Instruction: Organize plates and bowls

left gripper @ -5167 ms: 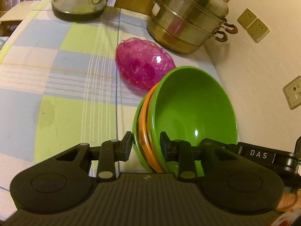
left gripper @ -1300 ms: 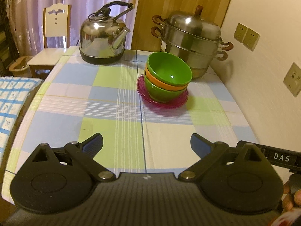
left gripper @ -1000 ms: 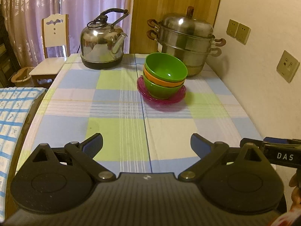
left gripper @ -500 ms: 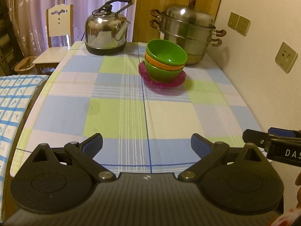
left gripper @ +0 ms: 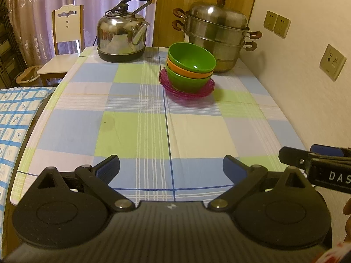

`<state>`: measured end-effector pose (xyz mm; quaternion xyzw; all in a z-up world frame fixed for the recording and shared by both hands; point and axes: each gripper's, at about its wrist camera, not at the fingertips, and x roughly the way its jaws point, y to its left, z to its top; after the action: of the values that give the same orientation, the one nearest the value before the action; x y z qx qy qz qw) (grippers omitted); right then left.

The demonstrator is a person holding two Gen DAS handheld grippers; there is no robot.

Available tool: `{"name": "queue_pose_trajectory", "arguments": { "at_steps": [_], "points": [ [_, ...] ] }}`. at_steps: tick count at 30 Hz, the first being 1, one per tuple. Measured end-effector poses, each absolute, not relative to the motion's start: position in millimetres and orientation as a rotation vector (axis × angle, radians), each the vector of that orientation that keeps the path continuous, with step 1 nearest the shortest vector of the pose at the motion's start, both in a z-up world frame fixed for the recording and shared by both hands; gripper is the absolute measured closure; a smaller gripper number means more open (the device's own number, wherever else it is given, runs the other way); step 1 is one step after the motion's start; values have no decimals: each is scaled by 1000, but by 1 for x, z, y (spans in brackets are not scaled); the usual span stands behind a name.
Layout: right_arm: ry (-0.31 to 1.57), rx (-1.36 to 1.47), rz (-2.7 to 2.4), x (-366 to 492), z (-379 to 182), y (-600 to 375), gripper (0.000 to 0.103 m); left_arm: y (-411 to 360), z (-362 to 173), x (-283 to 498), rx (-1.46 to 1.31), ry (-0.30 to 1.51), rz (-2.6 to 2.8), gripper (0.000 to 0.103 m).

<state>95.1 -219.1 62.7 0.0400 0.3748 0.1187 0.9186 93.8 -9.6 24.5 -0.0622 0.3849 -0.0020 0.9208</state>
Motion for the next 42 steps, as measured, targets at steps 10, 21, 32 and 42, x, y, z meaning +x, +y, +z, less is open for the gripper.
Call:
{"name": "queue_pose_trajectory", "arguments": {
  "at_steps": [10,21,32,42],
  "points": [
    [772,93,236,96,63,-222,26,-11,23,94,-133,797,-12,3],
    [768,84,232,95,62,-222,26,-11,22,93,-134,793,-13,3],
    [774,87,230,96,58,-223,26,-11,22,93,-134,794,-14,3],
    [776,88,229,95,57,-223,26,-11,22,93,-135,795,-13,3]
  ]
}}
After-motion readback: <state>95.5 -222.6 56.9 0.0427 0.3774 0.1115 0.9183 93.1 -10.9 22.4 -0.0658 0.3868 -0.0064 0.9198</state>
